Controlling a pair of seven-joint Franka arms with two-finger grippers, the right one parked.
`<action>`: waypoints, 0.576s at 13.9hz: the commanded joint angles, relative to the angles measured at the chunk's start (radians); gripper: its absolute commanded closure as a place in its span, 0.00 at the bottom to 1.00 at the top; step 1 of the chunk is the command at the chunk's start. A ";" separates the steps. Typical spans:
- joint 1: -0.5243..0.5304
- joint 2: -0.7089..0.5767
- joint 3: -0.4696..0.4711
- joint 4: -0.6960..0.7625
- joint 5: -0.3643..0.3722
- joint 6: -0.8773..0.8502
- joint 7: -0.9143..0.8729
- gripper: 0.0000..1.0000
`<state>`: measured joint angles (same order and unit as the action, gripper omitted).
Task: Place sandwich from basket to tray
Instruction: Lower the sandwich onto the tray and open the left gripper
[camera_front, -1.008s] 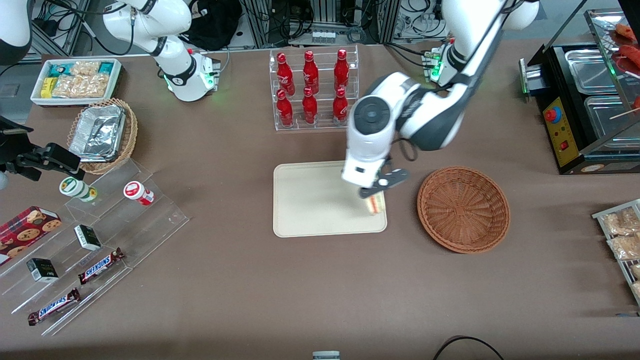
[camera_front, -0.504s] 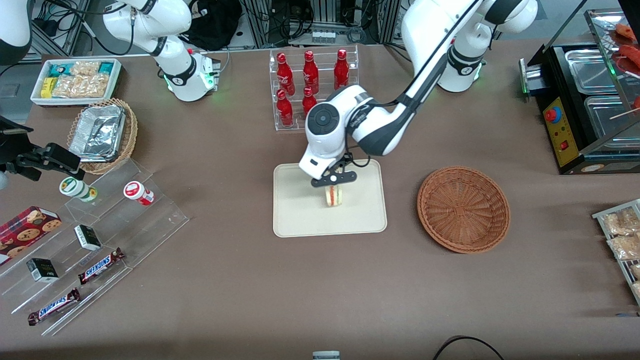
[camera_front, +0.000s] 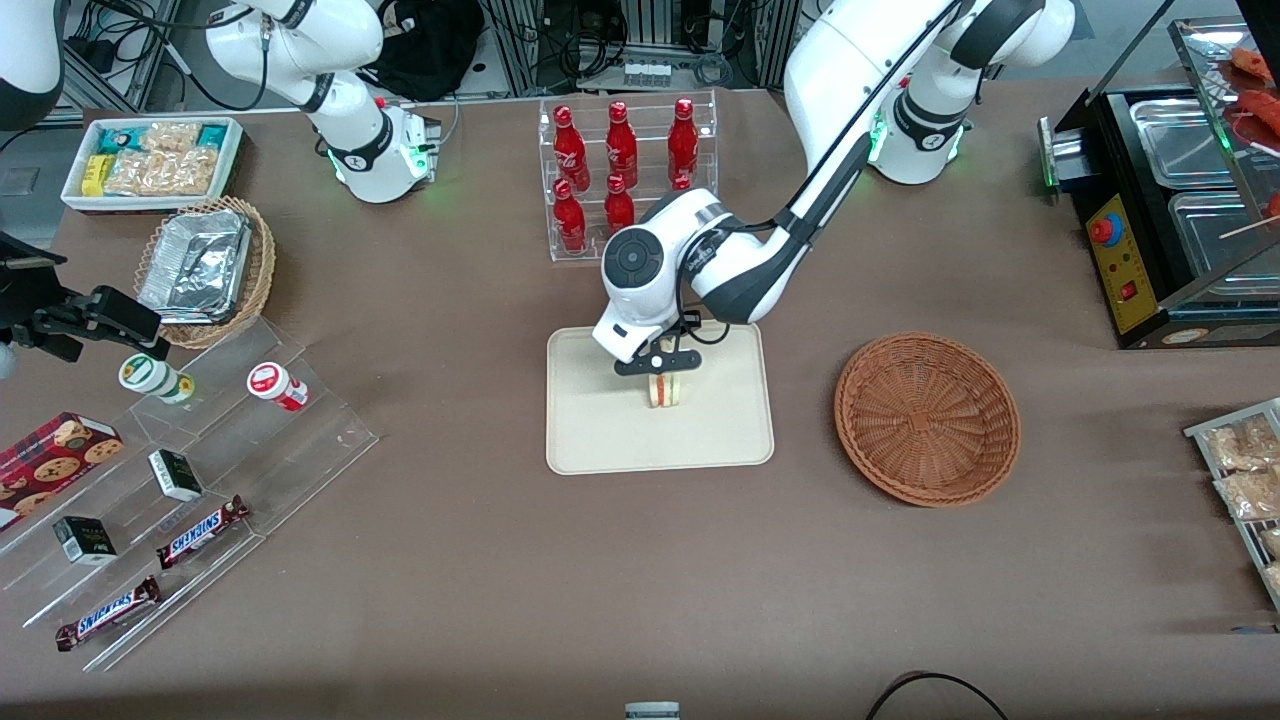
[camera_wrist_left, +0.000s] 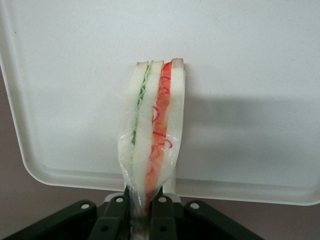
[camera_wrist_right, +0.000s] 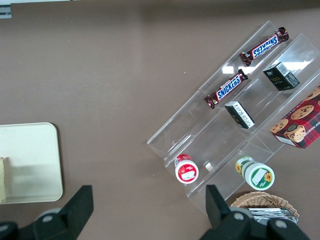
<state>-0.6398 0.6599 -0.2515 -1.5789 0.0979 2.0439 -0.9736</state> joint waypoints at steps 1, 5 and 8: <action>-0.014 0.047 0.011 0.043 0.026 -0.001 0.010 0.82; -0.012 0.038 0.011 0.042 0.025 0.030 -0.005 0.00; -0.003 -0.044 0.012 0.036 0.016 0.003 -0.011 0.00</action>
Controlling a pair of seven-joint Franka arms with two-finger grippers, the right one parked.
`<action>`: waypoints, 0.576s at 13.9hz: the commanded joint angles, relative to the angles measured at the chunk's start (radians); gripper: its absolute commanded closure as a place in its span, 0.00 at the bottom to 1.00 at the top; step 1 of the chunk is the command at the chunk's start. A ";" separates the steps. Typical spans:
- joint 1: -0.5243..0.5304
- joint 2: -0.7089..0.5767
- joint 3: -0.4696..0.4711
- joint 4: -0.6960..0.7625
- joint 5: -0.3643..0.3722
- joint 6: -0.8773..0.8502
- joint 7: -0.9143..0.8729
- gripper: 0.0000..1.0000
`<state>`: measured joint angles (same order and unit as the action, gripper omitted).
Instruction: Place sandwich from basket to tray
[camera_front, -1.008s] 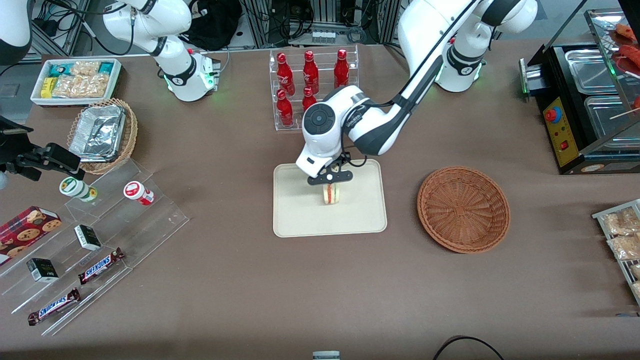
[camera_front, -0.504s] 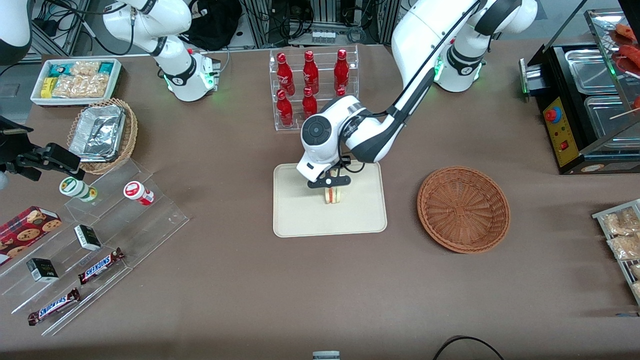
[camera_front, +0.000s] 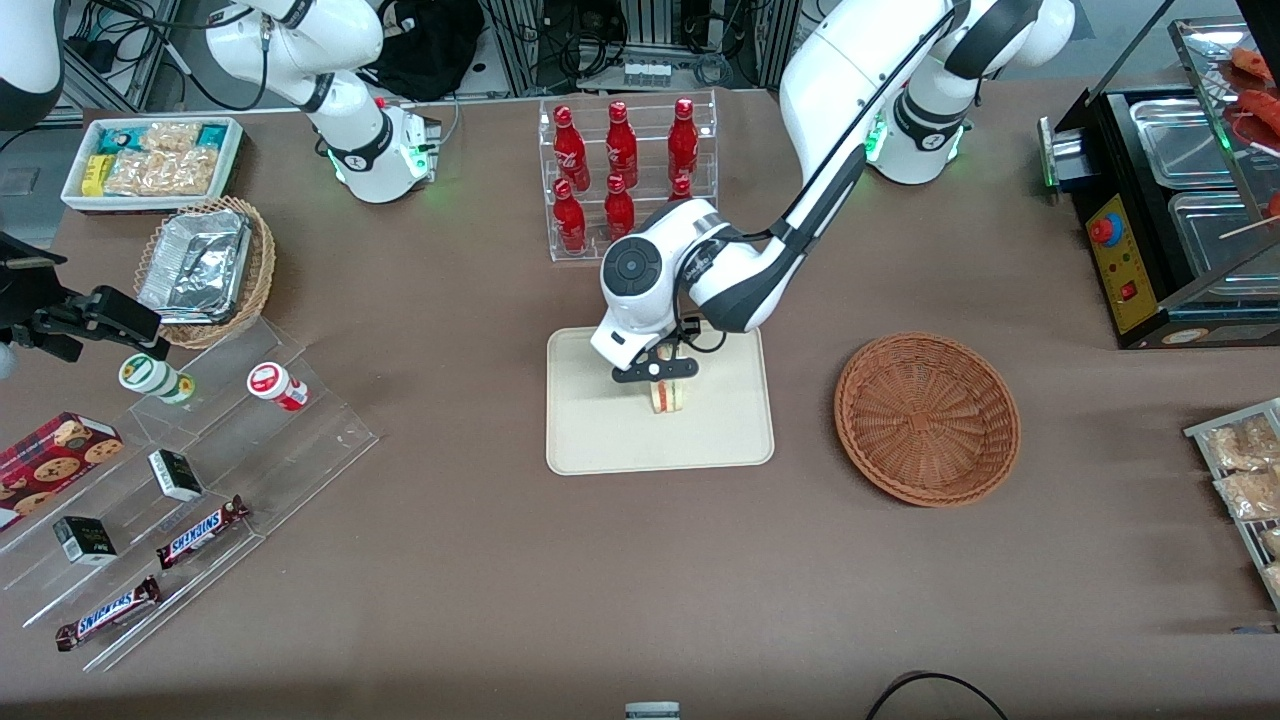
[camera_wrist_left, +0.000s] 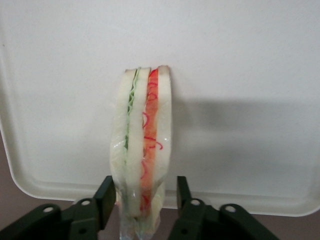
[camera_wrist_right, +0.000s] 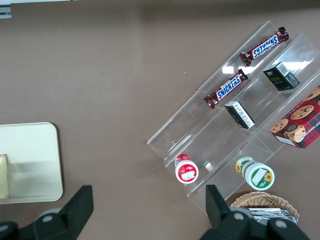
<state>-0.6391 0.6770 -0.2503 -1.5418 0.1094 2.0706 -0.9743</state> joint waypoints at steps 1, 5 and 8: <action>-0.001 -0.098 0.012 -0.003 0.001 -0.053 -0.017 0.00; 0.059 -0.282 0.017 -0.020 0.001 -0.141 -0.125 0.00; 0.133 -0.416 0.019 -0.017 0.006 -0.311 -0.107 0.00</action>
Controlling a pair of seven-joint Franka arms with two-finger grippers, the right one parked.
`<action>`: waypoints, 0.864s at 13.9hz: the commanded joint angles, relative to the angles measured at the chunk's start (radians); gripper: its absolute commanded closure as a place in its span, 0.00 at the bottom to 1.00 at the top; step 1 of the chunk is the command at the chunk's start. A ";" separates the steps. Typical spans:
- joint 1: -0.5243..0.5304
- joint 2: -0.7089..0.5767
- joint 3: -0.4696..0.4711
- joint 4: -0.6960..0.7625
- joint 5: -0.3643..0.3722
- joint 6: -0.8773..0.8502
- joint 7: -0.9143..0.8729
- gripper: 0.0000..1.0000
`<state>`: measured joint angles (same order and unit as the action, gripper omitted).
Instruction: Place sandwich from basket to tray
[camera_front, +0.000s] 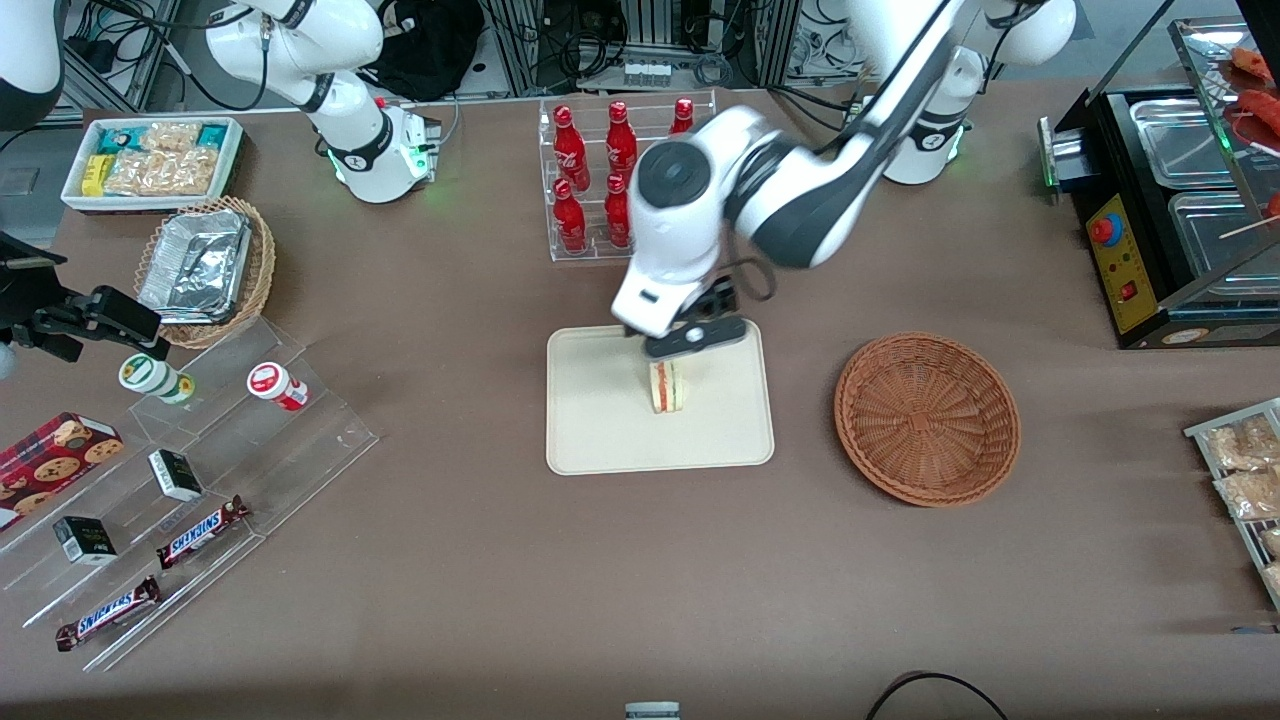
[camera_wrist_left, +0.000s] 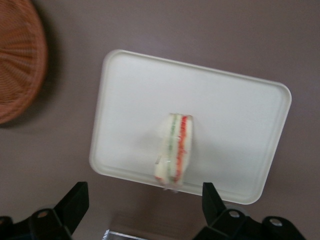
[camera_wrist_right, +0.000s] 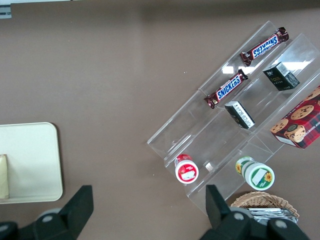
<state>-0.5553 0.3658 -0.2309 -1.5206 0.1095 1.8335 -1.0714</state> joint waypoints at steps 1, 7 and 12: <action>0.084 -0.146 -0.002 -0.039 0.006 -0.121 0.007 0.00; 0.308 -0.333 -0.002 -0.040 -0.004 -0.387 0.293 0.00; 0.509 -0.387 -0.001 -0.038 -0.022 -0.496 0.621 0.00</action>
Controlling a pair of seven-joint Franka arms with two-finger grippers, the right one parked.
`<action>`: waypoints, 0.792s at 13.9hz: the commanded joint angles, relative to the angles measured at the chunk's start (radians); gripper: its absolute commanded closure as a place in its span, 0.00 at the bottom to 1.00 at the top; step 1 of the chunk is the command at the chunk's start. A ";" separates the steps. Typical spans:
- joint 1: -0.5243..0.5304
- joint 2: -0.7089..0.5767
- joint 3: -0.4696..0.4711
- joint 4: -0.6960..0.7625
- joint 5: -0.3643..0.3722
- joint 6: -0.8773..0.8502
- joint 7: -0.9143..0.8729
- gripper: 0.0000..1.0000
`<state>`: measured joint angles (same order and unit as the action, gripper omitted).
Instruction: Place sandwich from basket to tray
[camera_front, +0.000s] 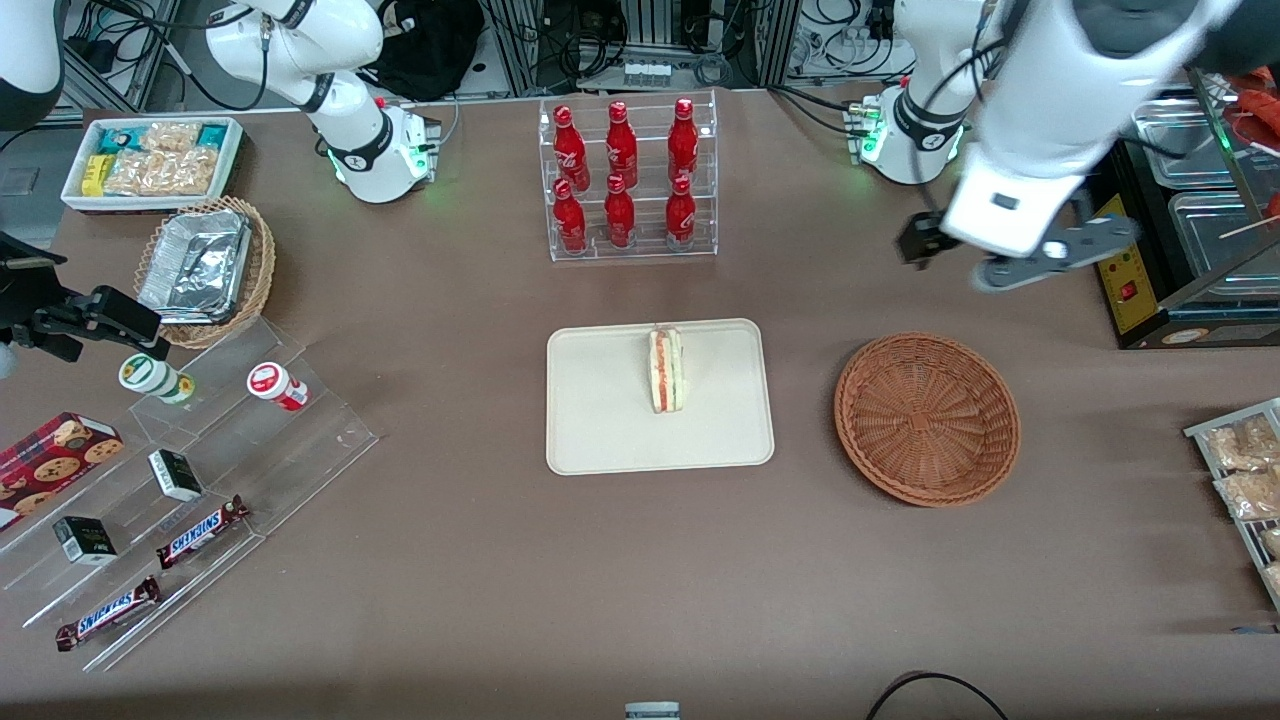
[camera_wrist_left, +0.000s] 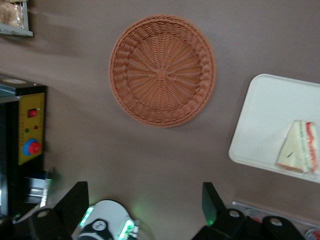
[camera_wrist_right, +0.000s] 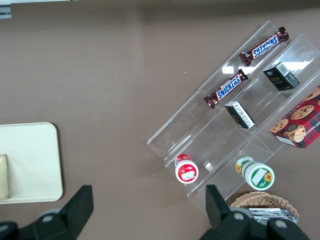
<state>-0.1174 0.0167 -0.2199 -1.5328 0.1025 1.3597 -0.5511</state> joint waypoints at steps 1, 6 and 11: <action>0.115 -0.044 -0.012 -0.026 -0.015 -0.031 0.158 0.00; 0.200 -0.063 0.058 -0.020 -0.085 -0.068 0.399 0.00; 0.137 -0.026 0.132 0.029 -0.122 -0.025 0.433 0.00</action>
<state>0.0441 -0.0178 -0.1008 -1.5328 -0.0121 1.3276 -0.1292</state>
